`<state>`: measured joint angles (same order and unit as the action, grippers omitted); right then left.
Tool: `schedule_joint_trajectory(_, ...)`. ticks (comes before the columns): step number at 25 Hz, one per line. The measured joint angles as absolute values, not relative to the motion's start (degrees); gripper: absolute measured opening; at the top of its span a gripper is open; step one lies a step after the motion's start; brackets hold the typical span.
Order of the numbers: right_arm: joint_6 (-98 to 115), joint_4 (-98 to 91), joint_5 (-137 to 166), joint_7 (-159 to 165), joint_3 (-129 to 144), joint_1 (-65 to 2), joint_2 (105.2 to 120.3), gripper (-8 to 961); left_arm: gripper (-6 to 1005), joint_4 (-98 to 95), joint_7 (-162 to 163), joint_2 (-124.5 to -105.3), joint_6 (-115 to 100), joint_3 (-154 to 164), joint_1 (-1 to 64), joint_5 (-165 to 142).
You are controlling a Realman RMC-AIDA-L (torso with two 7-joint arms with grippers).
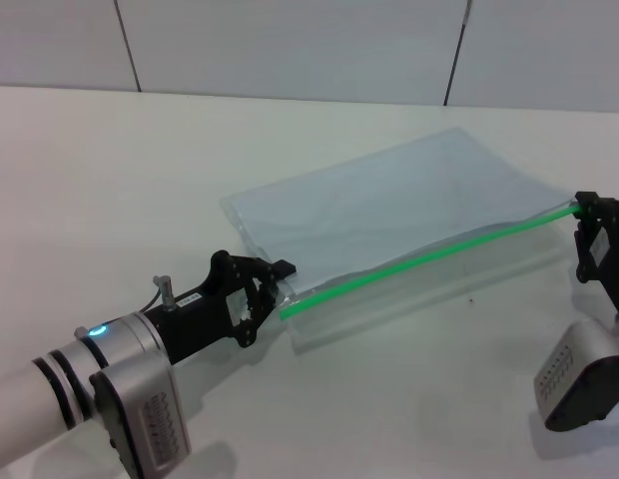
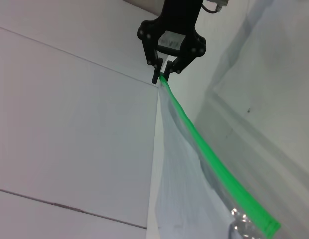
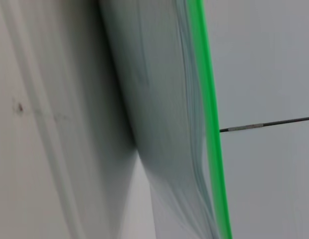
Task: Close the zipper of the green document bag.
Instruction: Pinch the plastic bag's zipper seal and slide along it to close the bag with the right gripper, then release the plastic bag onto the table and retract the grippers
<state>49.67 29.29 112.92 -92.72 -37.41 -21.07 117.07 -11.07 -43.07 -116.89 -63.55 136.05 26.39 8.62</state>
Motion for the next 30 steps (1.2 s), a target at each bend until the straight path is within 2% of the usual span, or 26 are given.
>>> schedule_joint_trajectory(8, 50.0, 28.9, 112.8, -92.7, -37.4, -21.0, 117.1, 139, 84, -11.1, -43.2, -116.96, -63.8, 136.0, 26.4, 9.5)
schedule_joint_trajectory(16, 62.4, 28.9, 112.7, -80.0, -35.7, -19.8, 117.14, 143, 89, -10.8, -44.5, -116.99, -70.5, 136.1, 24.9, 15.1)
schedule_joint_trajectory(21, 70.5, 28.9, 113.1, -66.6, -34.4, -18.7, 117.08, 370, 92, -11.9, -39.0, -117.19, -75.0, 136.1, 23.6, 26.6)
schedule_joint_trajectory(26, 77.3, 28.9, 113.4, -56.5, -30.7, -18.1, 117.06, 548, 308, -11.7, -32.3, -116.97, -80.6, 136.0, 21.9, 34.3)
schedule_joint_trajectory(29, 81.7, 29.0, 113.3, -50.8, -27.7, -17.8, 117.06, 672, 546, -11.7, -28.5, -116.98, -85.1, 136.0, 20.1, 41.3)
schedule_joint_trajectory(30, 83.2, 29.1, 113.2, -48.2, -26.8, -17.7, 117.07, 715, 562, -11.8, -26.9, -116.99, -86.5, 136.0, 19.5, 44.3)
